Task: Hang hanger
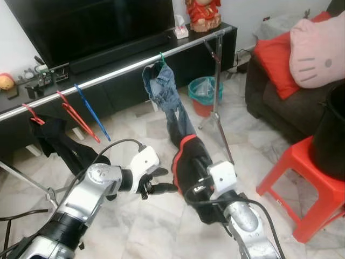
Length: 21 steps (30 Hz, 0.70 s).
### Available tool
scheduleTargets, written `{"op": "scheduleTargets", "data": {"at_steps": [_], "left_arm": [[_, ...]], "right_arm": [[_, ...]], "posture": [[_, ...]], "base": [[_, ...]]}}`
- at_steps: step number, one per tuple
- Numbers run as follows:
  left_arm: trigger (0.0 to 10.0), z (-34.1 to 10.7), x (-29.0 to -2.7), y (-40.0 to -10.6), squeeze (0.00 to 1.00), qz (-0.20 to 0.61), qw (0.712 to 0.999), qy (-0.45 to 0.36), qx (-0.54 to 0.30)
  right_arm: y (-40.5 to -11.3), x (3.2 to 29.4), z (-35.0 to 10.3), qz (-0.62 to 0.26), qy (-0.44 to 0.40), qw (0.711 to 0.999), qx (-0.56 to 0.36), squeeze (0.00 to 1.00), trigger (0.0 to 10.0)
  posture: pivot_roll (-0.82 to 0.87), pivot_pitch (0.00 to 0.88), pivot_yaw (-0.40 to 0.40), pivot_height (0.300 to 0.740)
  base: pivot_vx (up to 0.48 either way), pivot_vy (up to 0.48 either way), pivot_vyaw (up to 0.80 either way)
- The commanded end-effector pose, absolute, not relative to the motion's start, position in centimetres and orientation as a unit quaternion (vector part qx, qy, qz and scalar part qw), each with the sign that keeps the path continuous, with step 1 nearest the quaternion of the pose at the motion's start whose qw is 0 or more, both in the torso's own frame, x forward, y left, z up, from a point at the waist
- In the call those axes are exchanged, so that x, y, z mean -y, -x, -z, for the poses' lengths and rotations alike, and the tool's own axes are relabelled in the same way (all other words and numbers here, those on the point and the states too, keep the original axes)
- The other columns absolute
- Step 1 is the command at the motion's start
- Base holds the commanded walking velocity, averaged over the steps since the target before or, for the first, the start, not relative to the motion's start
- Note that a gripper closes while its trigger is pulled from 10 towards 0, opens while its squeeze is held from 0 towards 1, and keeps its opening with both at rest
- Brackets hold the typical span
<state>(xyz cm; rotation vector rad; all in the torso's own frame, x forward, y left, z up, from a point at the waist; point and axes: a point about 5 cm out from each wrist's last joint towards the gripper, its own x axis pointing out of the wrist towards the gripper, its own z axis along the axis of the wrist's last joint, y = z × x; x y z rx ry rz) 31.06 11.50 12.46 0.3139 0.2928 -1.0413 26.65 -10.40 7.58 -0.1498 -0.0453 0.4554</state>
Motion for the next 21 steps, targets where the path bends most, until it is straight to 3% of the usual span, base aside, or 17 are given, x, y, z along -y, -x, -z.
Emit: {"op": "scheduleTargets", "data": {"at_steps": [1,3,10,21], "left_arm": [[10.0,-13.3,-13.1,-32.4,0.00,0.433,0.878,-0.168,-0.116],[10.0,-13.8,-13.6,-33.2,0.00,0.398,0.895,-0.177,-0.093],[10.0,-14.9,-14.8,-34.4,0.00,0.346,0.916,-0.198,-0.043],[10.0,-14.8,-15.1,-34.2,0.00,0.386,0.892,-0.232,-0.031]], "right_arm": [[-26.4,9.8,-8.1,-0.238,0.063,0.968,0.041,0.00,10.0],[-26.3,10.0,-8.1,-0.241,0.065,0.968,0.041,0.00,10.0],[-26.1,10.4,-8.0,-0.246,0.066,0.966,0.039,0.00,10.0],[-25.2,11.0,-7.9,-0.291,0.053,0.955,0.026,0.00,10.0]], "posture": [[0.13,0.024,0.185,0.740],[0.13,0.026,0.185,0.740],[0.13,0.031,0.188,0.740],[0.12,0.035,0.189,0.740]], "base": [[0.000,0.000,0.00],[0.000,0.000,0.00],[0.000,0.000,0.00],[0.000,0.000,0.00]]}}
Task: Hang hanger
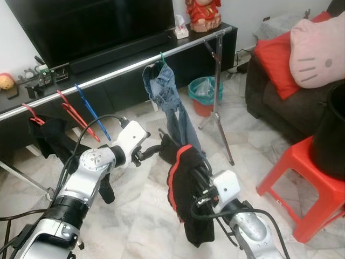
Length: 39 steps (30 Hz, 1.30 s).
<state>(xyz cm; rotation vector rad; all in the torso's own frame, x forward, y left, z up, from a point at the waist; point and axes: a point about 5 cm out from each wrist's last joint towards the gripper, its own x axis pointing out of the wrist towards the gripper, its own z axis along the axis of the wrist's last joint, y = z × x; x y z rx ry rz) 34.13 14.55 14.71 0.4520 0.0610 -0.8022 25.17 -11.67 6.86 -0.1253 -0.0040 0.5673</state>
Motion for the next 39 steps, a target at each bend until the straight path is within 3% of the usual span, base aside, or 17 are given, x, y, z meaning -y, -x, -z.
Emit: {"op": "scheduleTargets", "data": {"at_steps": [1,9,15,34,39], "left_arm": [[10.0,-14.6,-15.2,-34.0,0.00,0.399,0.886,-0.235,-0.033],[10.0,-14.4,-16.0,-33.4,0.00,0.439,0.850,-0.290,-0.028],[10.0,-14.1,-16.1,-33.0,0.00,0.455,0.841,-0.292,-0.026],[10.0,-12.9,-15.0,-32.2,0.00,0.470,0.851,-0.234,-0.013],[10.0,-12.4,-14.9,-32.2,0.00,0.456,0.867,-0.203,-0.016]], "right_arm": [[-25.2,11.3,-7.9,-0.292,0.055,0.954,0.024,0.00,10.0],[-24.8,12.1,-7.9,-0.320,0.059,0.946,0.012,0.00,10.0],[-24.7,12.2,-8.1,-0.333,0.060,0.941,0.014,0.00,10.0],[-25.3,16.1,-8.6,-0.405,0.051,0.913,-0.020,0.00,10.0],[-25.9,16.8,-9.1,-0.409,0.056,0.911,-0.018,0.00,10.0]], "posture": [[0.12,0.035,0.190,0.740],[0.12,0.039,0.187,0.740],[0.12,0.036,0.187,0.740],[0.07,0.012,0.143,0.740],[0.06,0.000,0.114,0.740]], "base": [[0.000,0.000,0.00],[0.000,0.000,0.00],[0.000,0.000,0.00],[0.000,0.000,0.00],[0.000,0.000,0.00]]}}
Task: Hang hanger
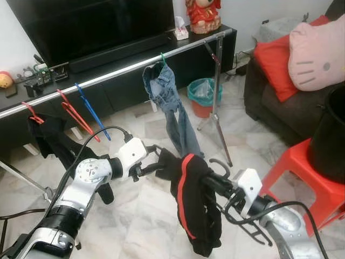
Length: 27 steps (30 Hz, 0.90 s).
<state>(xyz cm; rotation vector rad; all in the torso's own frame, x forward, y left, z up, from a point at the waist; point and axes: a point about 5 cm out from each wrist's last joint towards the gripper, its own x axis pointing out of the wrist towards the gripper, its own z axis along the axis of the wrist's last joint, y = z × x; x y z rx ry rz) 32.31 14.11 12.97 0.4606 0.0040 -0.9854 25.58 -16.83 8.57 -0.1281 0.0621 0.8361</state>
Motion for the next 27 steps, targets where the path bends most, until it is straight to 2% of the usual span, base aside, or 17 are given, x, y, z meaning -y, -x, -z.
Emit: {"op": "scheduleTargets", "data": {"at_steps": [1,18,27], "left_arm": [[10.0,-12.3,-14.9,-32.2,0.00,0.454,0.868,-0.199,-0.015],[10.0,-11.8,-14.1,-31.8,0.00,0.443,0.883,-0.153,-0.006],[10.0,-13.7,-14.4,-32.7,0.00,0.423,0.889,-0.172,0.027]], "right_arm": [[-25.9,16.9,-9.3,-0.411,0.055,0.910,-0.017,0.00,10.0],[-27.2,18.1,-11.3,-0.466,0.064,0.882,-0.022,0.00,10.0],[-27.7,17.8,-11.5,-0.476,0.064,0.877,-0.022,0.00,10.0]], "posture": [[0.06,0.000,0.110,0.740],[0.04,0.000,-0.013,0.740],[0.06,0.000,0.002,0.740]], "base": [[0.000,0.000,0.00],[0.000,0.000,0.00],[0.000,0.000,0.00]]}}
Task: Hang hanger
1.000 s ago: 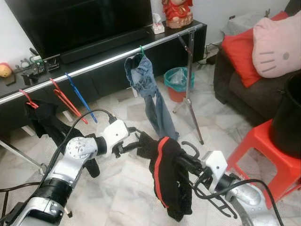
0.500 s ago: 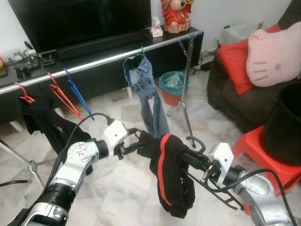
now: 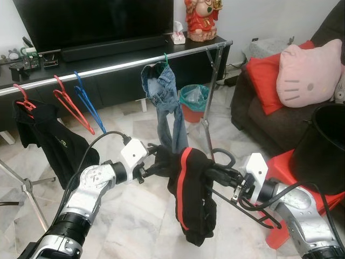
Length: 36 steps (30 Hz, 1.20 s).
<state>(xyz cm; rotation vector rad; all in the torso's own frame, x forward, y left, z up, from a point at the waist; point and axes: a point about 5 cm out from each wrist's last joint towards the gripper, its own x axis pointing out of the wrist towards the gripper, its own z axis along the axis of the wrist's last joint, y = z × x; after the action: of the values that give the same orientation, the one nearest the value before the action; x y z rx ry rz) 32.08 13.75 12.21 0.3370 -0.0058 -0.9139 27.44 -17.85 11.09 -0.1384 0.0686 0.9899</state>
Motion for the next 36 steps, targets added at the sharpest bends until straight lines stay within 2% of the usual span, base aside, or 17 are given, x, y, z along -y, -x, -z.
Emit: {"op": "scheduleTargets", "data": {"at_steps": [1,9,17,23,36], "left_arm": [[10.0,-14.0,-14.5,-32.8,0.00,0.419,0.890,-0.174,0.031],[10.0,-16.7,-15.1,-33.3,0.00,0.443,0.872,-0.203,0.051],[10.0,-15.1,-14.8,-31.7,0.00,0.542,0.808,-0.229,-0.023],[10.0,-14.6,-15.4,-31.0,0.00,0.576,0.781,-0.234,-0.062],[10.0,-14.3,-14.4,-30.5,0.00,0.594,0.773,-0.216,-0.065]], "right_arm": [[-27.7,17.7,-11.4,-0.477,0.063,0.876,-0.023,0.00,10.0],[-27.1,17.2,-10.3,-0.496,0.054,0.866,-0.043,0.00,10.0],[-27.1,16.8,-10.3,-0.524,0.059,0.848,-0.050,0.00,10.0],[-27.1,16.7,-10.3,-0.535,0.065,0.840,-0.055,0.00,10.0],[-26.8,15.6,-10.4,-0.571,0.059,0.817,-0.059,0.00,10.0]], "posture": [[0.06,0.000,0.002,0.740],[0.08,0.000,0.037,0.740],[0.08,0.007,0.046,0.740],[0.08,0.009,0.047,0.740],[0.09,0.012,0.054,0.740]], "base": [[0.000,0.000,0.00],[0.000,0.000,0.00],[0.000,0.000,0.00],[0.000,0.000,0.00],[0.000,0.000,0.00]]}}
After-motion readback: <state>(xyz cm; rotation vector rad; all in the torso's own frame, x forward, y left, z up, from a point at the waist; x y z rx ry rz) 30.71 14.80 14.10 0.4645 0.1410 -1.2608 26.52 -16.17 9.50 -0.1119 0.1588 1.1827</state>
